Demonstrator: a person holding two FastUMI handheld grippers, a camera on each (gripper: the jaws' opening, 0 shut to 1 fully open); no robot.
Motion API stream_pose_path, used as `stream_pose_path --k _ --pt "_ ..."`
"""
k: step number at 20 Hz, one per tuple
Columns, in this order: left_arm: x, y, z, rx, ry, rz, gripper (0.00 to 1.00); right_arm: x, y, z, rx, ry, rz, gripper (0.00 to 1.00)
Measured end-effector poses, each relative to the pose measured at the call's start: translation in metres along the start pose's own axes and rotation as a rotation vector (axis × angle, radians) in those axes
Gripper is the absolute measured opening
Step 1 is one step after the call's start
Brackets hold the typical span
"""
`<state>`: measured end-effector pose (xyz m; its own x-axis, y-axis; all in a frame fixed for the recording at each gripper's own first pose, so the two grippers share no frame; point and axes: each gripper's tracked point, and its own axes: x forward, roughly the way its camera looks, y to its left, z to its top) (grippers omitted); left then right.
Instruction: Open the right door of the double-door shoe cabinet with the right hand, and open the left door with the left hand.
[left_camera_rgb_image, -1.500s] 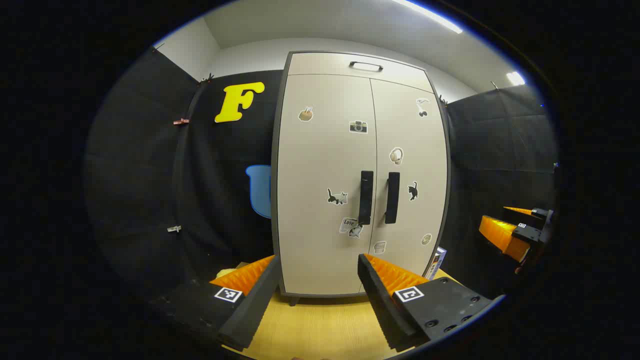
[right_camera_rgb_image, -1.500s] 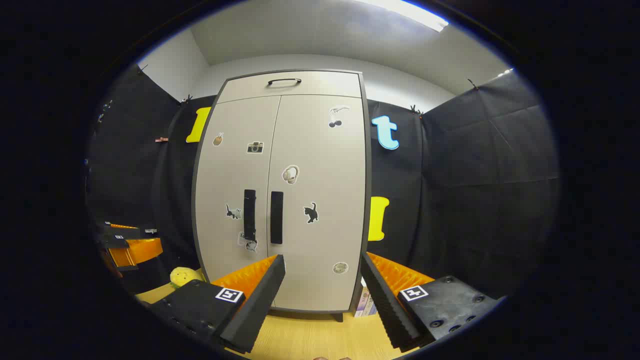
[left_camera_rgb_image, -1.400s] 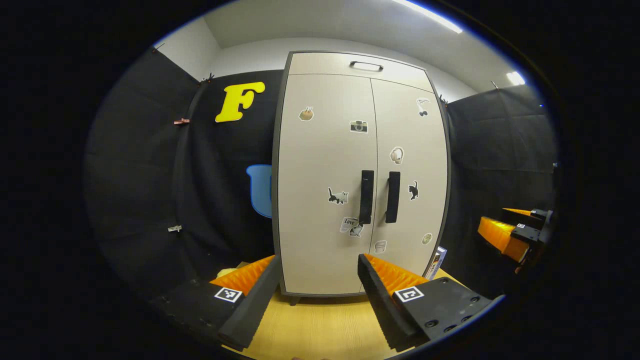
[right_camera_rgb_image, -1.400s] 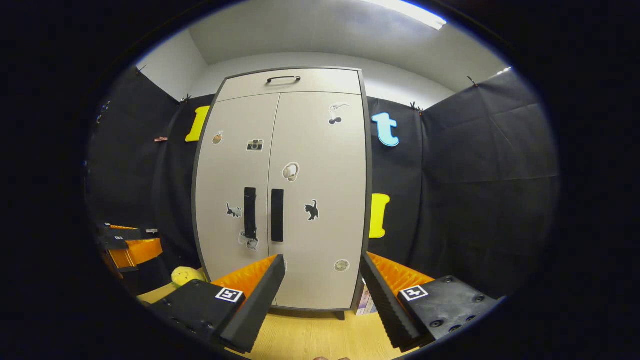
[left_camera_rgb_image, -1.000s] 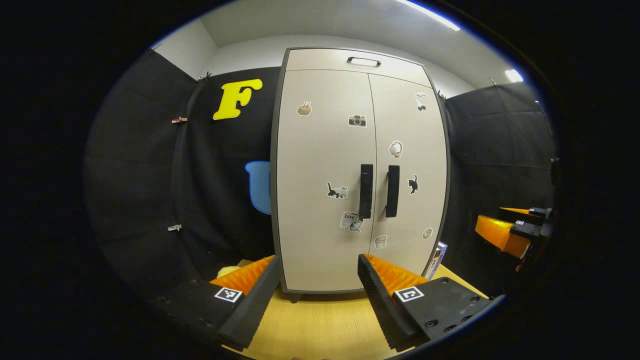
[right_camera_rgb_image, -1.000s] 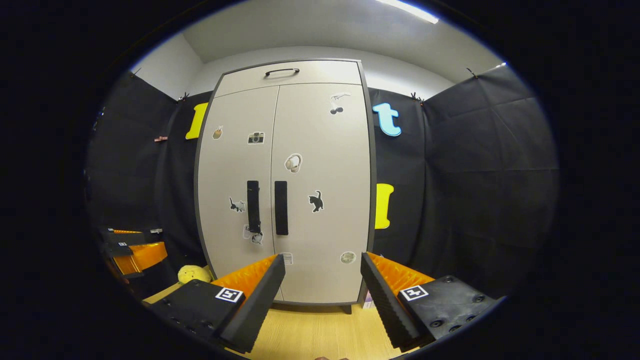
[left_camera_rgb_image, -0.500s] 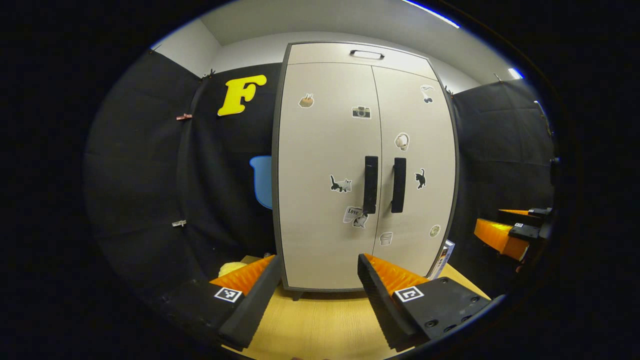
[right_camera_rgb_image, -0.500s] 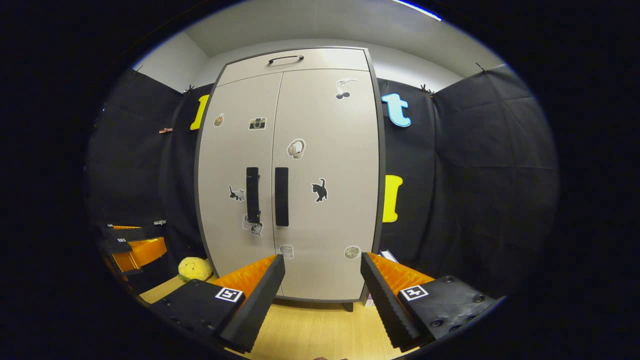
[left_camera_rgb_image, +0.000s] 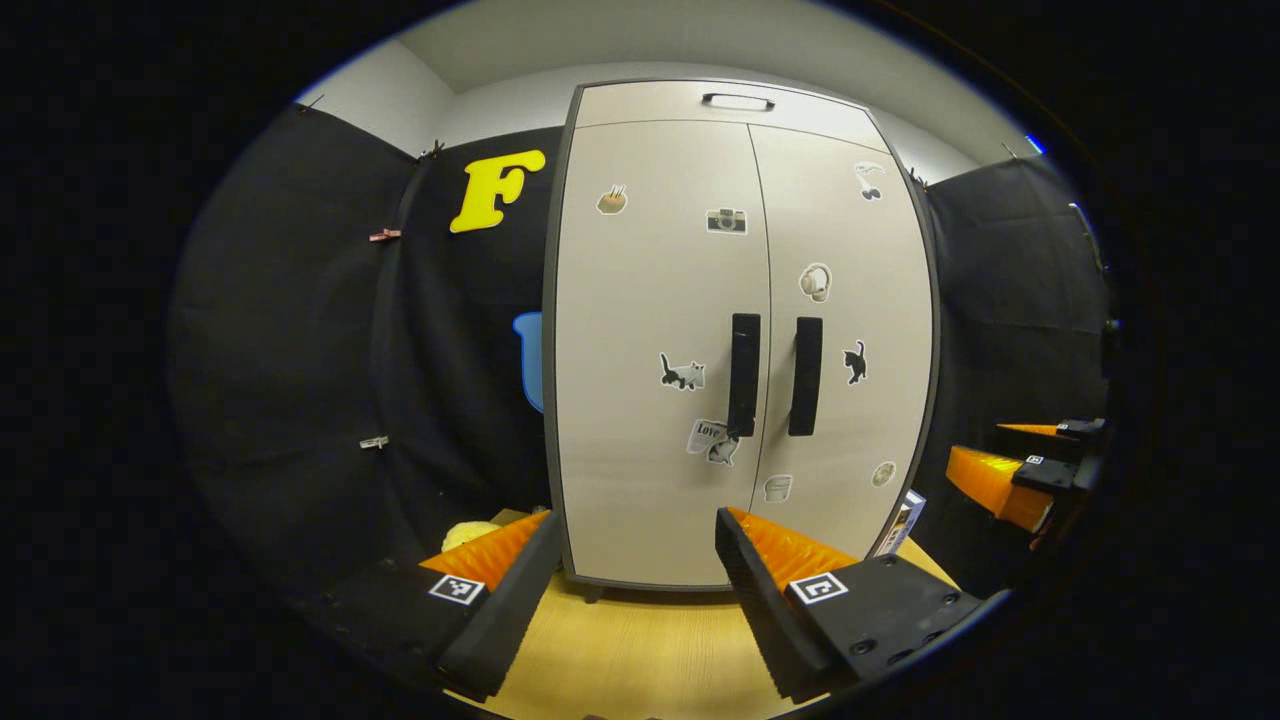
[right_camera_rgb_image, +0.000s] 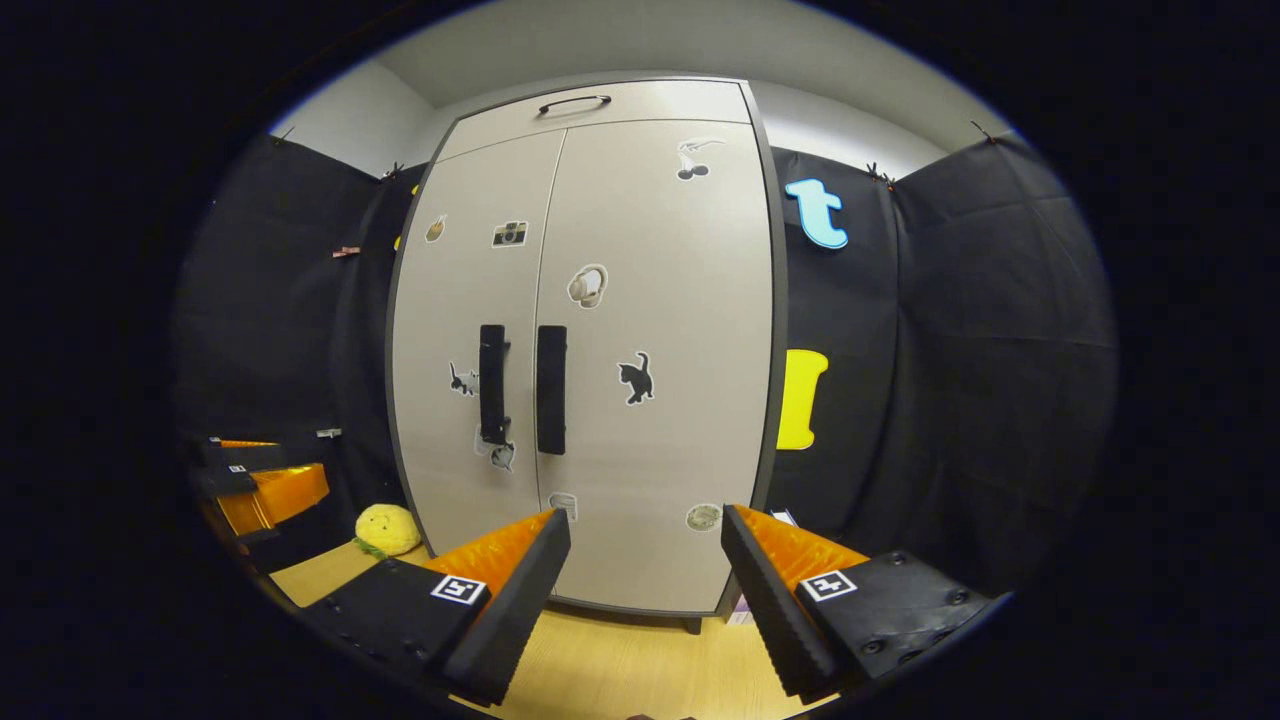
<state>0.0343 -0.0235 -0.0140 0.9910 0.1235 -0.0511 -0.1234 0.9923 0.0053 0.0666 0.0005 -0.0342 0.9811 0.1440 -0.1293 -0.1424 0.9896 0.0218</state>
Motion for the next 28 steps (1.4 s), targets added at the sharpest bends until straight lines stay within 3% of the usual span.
stream_pose_path --k 6,13,22,28 --pt "0.001 0.019 0.003 0.028 -0.020 -0.053 0.95 0.025 0.036 0.032 0.030 -0.014 -0.021 0.98" --pt "-0.008 0.036 -0.013 0.014 -0.006 -0.109 0.95 0.085 0.071 0.062 -0.017 -0.040 -0.065 0.98" --pt "-0.004 0.084 -0.032 -0.046 0.034 -0.034 0.95 0.163 0.078 0.043 0.085 0.014 -0.107 0.98" --pt "0.000 0.099 -0.033 -0.091 0.042 -0.005 0.95 0.191 0.076 0.034 0.125 0.037 -0.129 0.96"
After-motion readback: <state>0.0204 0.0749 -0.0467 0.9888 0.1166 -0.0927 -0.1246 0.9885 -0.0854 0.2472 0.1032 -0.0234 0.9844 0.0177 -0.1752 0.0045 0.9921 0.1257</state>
